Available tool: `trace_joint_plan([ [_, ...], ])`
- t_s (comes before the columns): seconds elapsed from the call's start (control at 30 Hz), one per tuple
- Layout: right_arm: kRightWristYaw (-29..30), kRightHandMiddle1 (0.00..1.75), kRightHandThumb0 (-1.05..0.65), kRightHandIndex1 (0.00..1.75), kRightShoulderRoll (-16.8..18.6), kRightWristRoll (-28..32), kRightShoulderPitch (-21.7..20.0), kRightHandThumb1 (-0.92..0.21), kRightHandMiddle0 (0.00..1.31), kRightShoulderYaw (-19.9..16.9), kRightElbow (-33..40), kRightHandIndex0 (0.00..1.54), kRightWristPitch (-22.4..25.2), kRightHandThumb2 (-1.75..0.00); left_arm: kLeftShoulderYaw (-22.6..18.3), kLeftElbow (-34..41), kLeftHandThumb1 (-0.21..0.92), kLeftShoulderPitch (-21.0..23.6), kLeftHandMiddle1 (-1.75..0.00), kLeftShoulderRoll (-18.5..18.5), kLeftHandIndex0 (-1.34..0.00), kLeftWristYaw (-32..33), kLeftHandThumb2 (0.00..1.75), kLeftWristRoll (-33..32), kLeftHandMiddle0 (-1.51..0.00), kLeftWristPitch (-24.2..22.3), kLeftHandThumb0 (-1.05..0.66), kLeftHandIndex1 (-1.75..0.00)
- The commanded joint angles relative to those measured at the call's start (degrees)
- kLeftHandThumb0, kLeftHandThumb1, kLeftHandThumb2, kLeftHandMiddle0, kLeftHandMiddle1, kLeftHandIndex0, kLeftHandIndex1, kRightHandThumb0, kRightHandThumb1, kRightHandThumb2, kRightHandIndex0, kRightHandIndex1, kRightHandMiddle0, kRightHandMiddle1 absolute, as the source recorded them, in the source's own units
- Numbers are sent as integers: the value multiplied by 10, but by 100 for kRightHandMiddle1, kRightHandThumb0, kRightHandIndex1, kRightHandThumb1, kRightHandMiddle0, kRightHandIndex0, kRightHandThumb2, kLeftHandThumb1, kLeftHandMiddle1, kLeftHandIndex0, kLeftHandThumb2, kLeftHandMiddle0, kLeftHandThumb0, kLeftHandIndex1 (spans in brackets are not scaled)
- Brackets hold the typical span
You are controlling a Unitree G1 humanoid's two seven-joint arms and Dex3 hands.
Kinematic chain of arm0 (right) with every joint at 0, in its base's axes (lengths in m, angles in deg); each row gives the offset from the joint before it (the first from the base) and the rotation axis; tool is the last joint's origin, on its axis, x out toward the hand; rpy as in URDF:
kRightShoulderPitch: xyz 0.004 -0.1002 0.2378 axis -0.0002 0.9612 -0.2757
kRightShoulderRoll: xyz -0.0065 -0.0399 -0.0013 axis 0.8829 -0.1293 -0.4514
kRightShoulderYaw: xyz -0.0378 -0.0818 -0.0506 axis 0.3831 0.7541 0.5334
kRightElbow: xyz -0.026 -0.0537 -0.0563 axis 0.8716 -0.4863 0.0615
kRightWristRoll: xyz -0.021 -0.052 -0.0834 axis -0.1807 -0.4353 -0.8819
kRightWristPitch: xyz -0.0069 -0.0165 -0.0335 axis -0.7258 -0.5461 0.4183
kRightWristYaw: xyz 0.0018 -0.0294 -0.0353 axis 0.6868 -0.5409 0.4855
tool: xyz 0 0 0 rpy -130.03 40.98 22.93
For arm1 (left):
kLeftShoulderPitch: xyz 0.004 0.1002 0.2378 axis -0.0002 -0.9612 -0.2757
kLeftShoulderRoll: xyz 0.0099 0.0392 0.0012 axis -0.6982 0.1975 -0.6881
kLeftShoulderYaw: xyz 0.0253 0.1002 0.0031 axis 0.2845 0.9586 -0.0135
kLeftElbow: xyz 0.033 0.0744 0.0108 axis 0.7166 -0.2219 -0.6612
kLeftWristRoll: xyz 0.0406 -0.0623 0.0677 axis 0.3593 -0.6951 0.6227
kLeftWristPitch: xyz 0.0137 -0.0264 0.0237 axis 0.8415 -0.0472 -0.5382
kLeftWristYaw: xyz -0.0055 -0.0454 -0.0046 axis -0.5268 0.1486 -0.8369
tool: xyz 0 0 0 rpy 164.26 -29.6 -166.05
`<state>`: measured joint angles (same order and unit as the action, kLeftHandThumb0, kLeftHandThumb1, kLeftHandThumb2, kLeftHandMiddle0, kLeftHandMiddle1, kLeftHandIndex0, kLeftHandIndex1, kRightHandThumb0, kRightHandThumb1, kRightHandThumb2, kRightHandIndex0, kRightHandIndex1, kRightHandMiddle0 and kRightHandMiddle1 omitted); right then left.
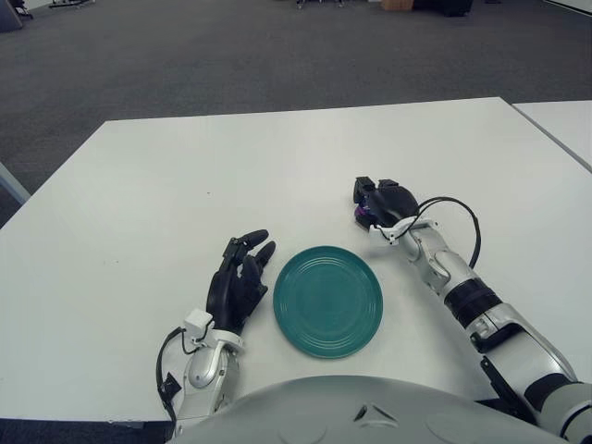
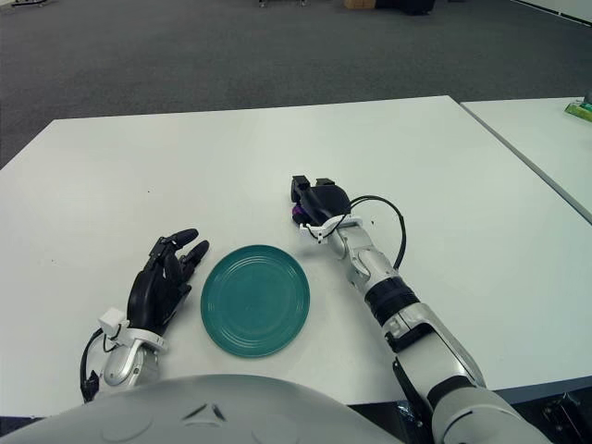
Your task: Put the gum into the plate.
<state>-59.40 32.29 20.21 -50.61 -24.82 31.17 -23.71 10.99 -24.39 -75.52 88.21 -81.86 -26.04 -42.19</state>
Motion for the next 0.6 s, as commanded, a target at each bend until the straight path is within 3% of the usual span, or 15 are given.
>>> trace_joint_plan([
  [0.0, -1, 175, -42, 175, 4, 4, 2, -52, 46, 10, -23, 102, -5, -106, -4, -1, 92, 8, -36, -5, -19, -5, 85, -4, -49, -3, -93, -101],
  [0.57, 22, 175, -41, 175, -13, -6, -24, -55, 44, 15, -25, 99, -25, -102, -2, -3, 92, 11, -36, -6, -19, -5, 85, -2, -48, 0, -93, -101],
])
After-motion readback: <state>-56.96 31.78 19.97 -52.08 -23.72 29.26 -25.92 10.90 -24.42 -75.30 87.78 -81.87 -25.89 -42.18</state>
